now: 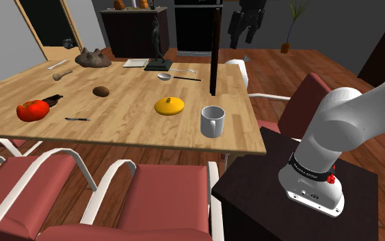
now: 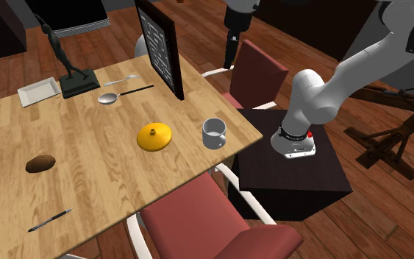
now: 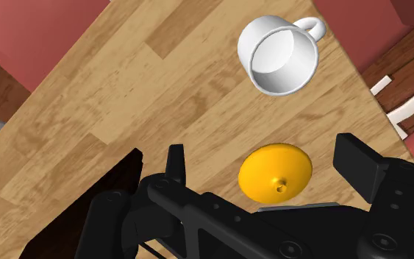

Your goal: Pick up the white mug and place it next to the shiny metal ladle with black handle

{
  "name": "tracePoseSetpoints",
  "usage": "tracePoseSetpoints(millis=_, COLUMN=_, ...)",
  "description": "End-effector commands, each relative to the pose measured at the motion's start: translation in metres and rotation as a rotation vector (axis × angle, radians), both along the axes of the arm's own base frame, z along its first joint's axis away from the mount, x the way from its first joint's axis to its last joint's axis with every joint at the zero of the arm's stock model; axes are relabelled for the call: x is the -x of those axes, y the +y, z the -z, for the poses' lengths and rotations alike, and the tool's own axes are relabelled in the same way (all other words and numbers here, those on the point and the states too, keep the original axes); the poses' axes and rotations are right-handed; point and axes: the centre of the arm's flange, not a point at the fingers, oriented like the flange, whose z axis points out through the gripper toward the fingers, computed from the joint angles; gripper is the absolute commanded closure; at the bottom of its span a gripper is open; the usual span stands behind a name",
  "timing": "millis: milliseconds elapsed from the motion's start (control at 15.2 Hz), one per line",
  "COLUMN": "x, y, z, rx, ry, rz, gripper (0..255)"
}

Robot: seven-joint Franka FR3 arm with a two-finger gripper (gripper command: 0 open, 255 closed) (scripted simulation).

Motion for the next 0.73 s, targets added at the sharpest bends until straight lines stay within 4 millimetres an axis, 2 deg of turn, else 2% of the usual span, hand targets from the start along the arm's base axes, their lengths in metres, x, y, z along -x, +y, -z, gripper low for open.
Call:
tracePoseSetpoints(millis=0, x=0.000, y=0.000, z=0.000, rx=0.000, ry=0.000, rz=0.000, gripper=0)
tracePoseSetpoints(millis=660, x=-0.008, y=0.021, z=0.130, rx=-0.012, ry=-0.028, rz=0.006, gripper=0)
